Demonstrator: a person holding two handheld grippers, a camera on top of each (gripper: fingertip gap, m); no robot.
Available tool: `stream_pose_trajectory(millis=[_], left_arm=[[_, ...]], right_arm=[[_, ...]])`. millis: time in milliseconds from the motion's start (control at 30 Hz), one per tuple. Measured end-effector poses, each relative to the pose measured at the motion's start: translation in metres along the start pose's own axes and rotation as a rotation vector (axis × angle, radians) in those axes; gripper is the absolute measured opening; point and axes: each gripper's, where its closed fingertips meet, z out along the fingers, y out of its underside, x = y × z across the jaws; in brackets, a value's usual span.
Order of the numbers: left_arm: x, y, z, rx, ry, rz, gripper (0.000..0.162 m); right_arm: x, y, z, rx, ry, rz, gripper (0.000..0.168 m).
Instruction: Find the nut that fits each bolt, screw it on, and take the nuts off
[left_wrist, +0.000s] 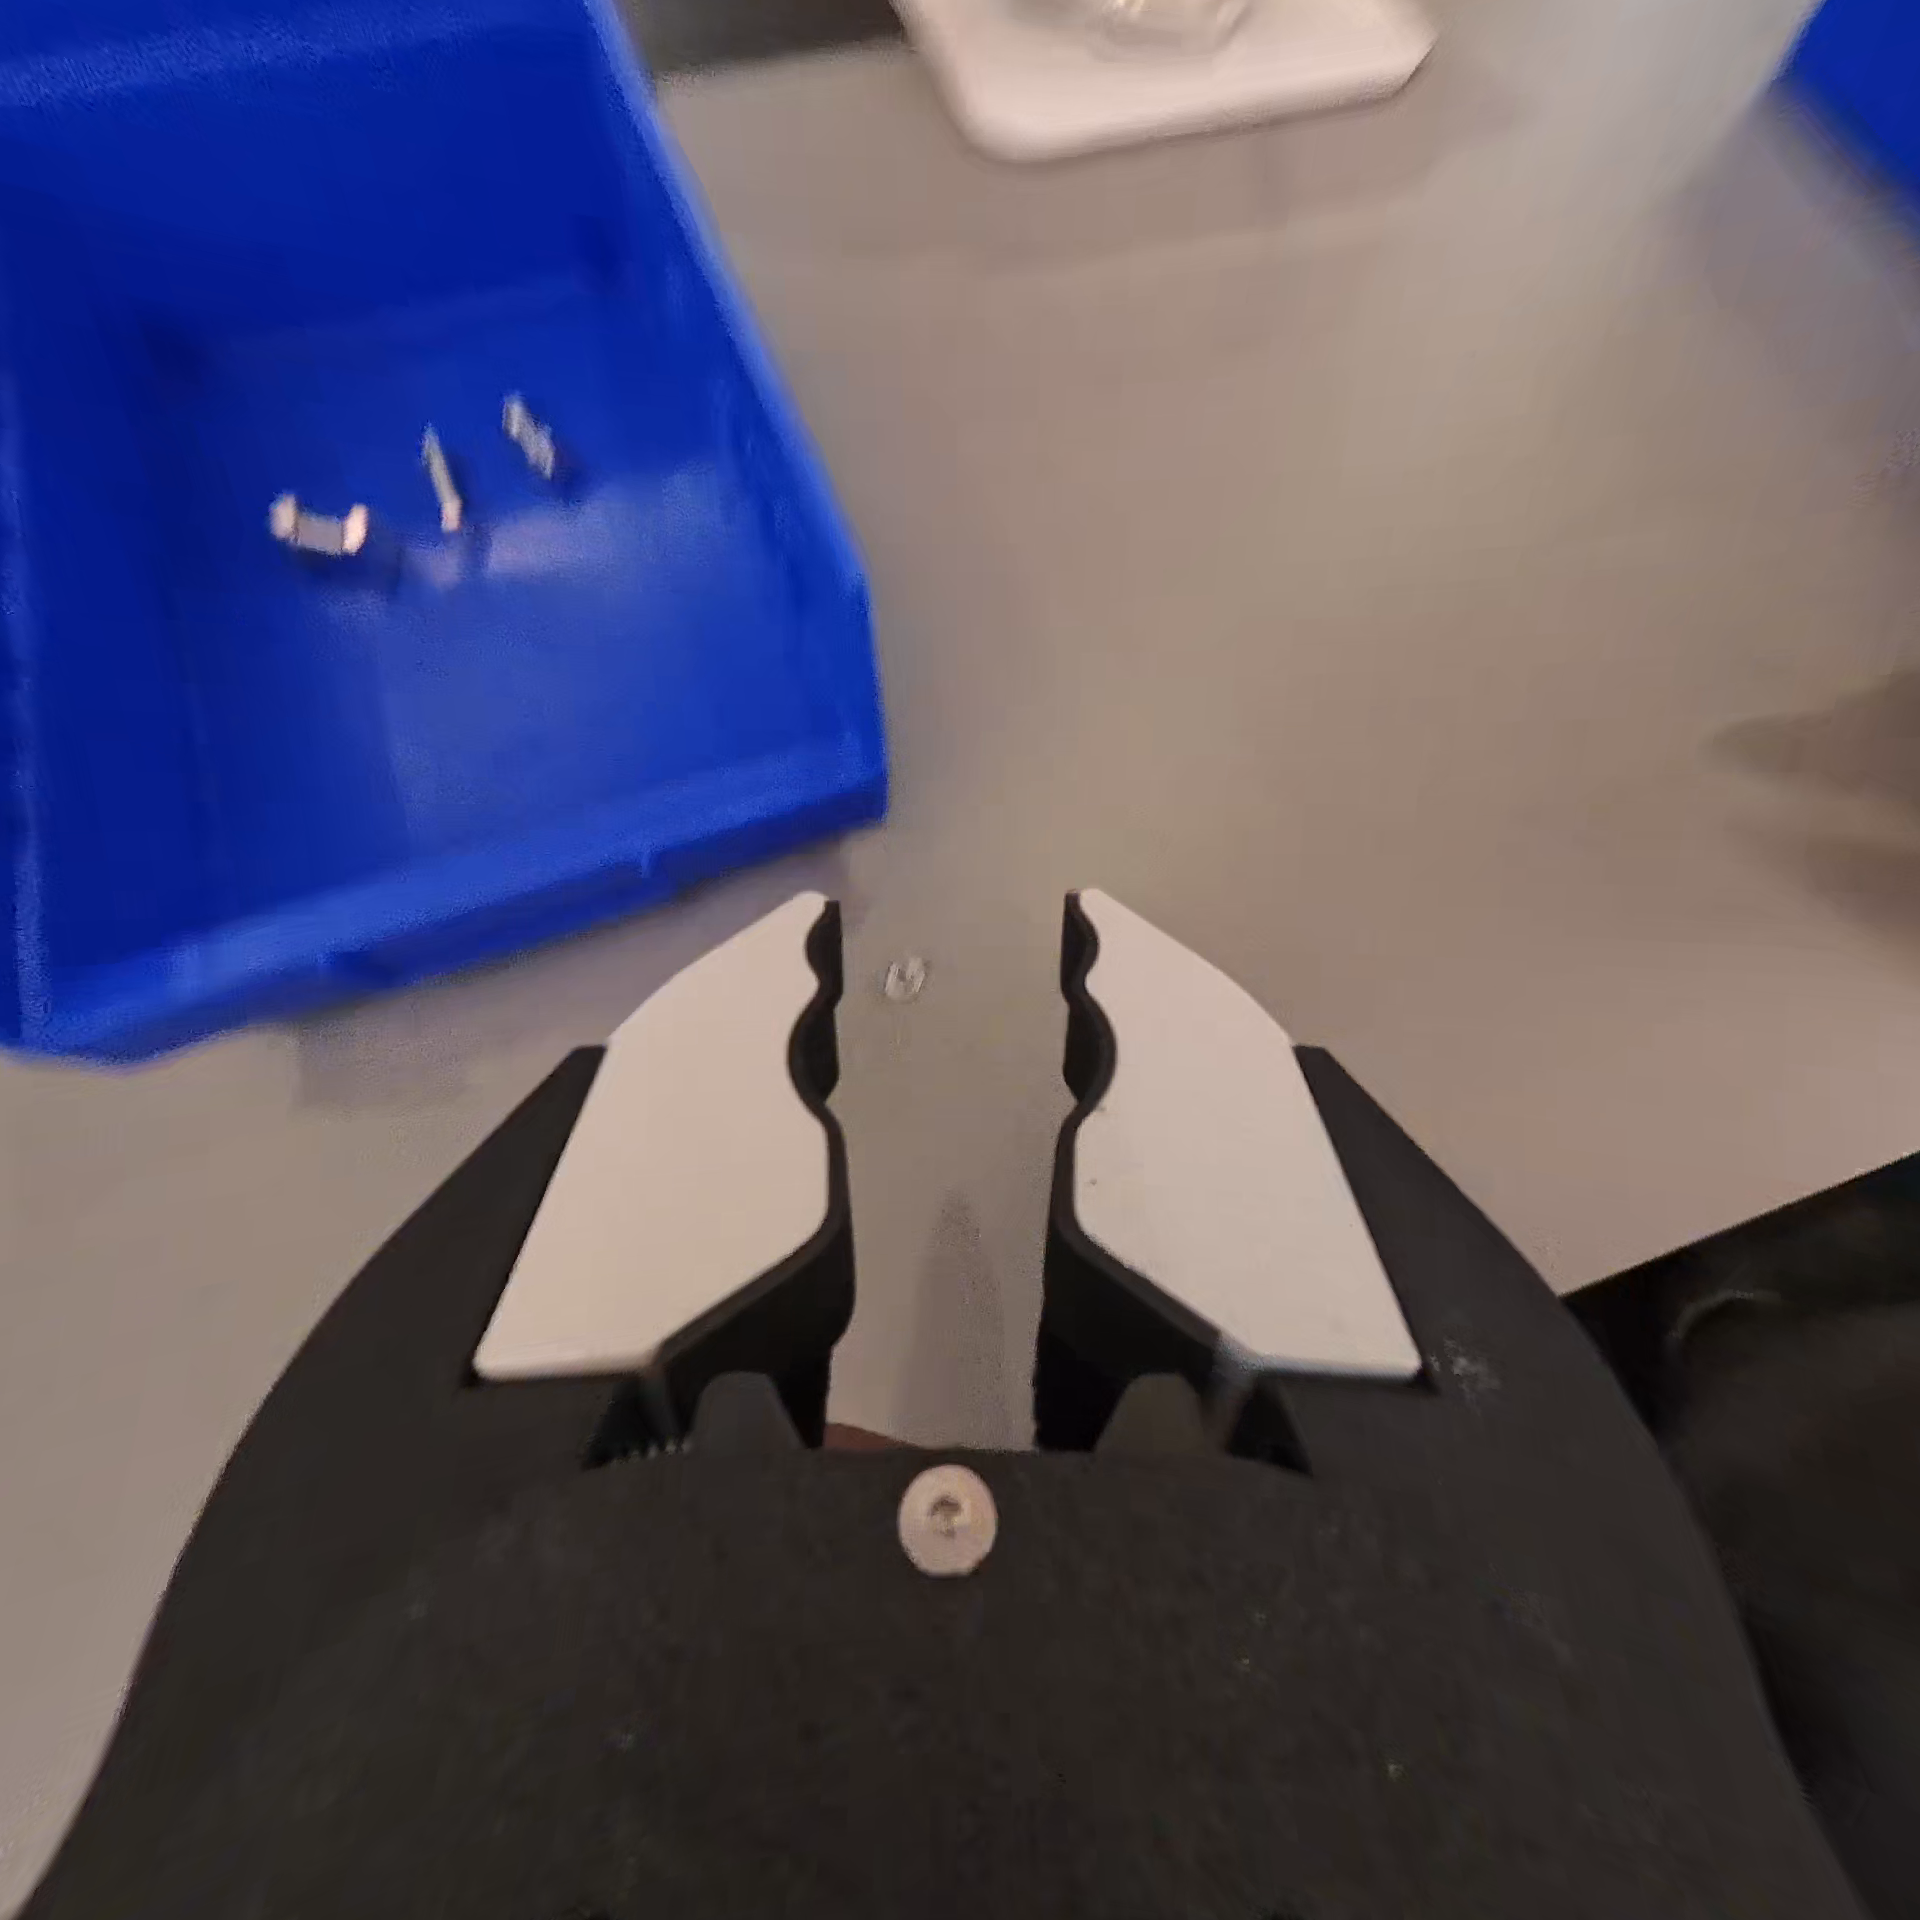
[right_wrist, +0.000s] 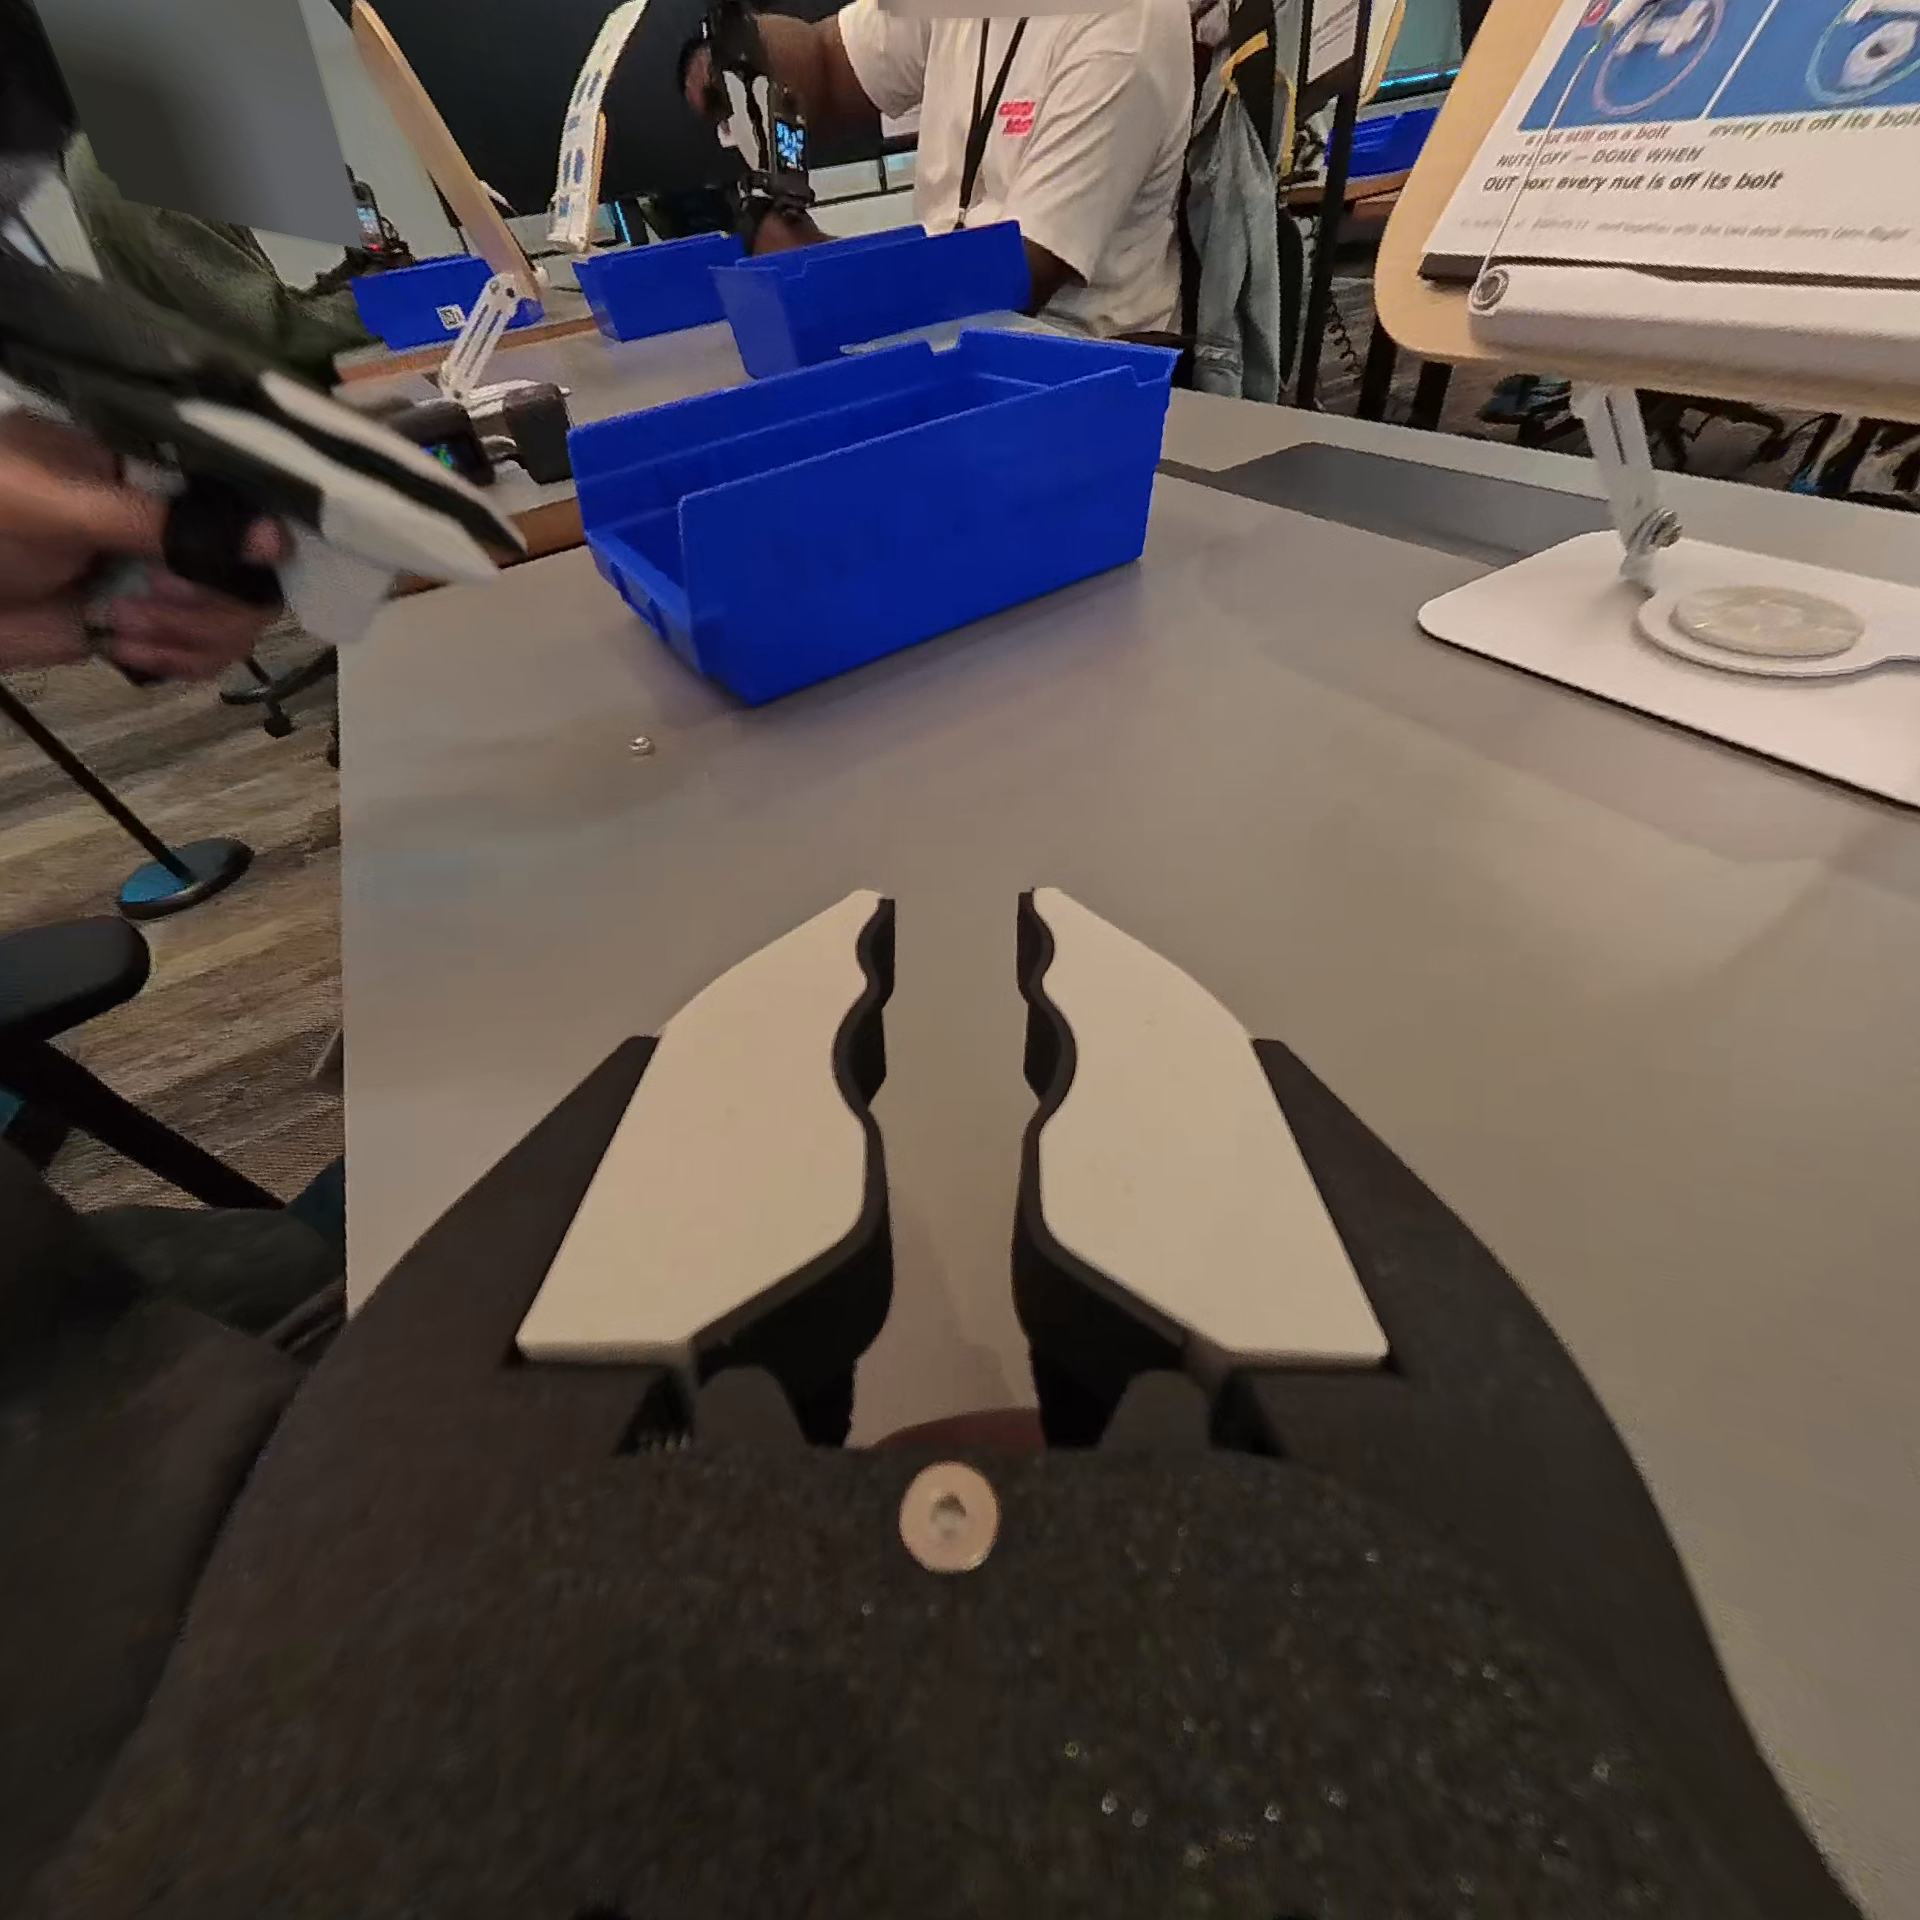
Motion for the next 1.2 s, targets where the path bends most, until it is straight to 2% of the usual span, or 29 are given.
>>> stream_pose_trajectory(millis=[133,300,433,600,700,833,933,1033,1133,1200], left_arm=[[-0.015,0.045,0.028,-0.198,-0.083,-0.057,0.037],[-0.019,0.046,0.049,-0.233,-0.061,-0.166,0.038],[-0.021,0.056,0.06,-0.305,-0.087,-0.127,0.038],[-0.017,0.058,0.068,-0.308,-0.075,-0.117,0.036],[-0.017,0.058,0.071,-0.302,-0.075,-0.1,0.01],[-0.012,0.057,0.071,-0.314,-0.055,-0.066,0.01],[0.008,0.039,0.069,-0.247,0.047,-0.025,0.01],[0.051,0.007,0.067,-0.153,0.211,0.145,0.01],[0.084,-0.02,0.095,-0.161,0.26,0.347,0.01],[0.117,-0.04,0.12,-0.154,0.37,0.404,0.01]], right_arm=[[0.004,0.0,0.001,0.0,-0.029,0.033,0.022],[0.009,-0.001,-0.002,-0.007,-0.025,0.037,0.021],[0.011,0.002,-0.003,-0.013,-0.028,0.047,0.021],[0.01,0.007,0.0,-0.029,-0.044,0.061,0.02],[0.008,0.009,0.001,-0.042,-0.057,0.063,0.02],[0.01,0.01,0.0,-0.046,-0.046,0.059,0.02],[0.015,0.01,-0.002,-0.047,-0.037,0.063,0.02],[0.021,0.009,-0.005,-0.046,-0.02,0.064,0.02],[0.023,0.007,-0.008,-0.035,-0.013,0.074,0.019],[0.024,0.007,-0.009,-0.04,-0.009,0.068,0.019]])
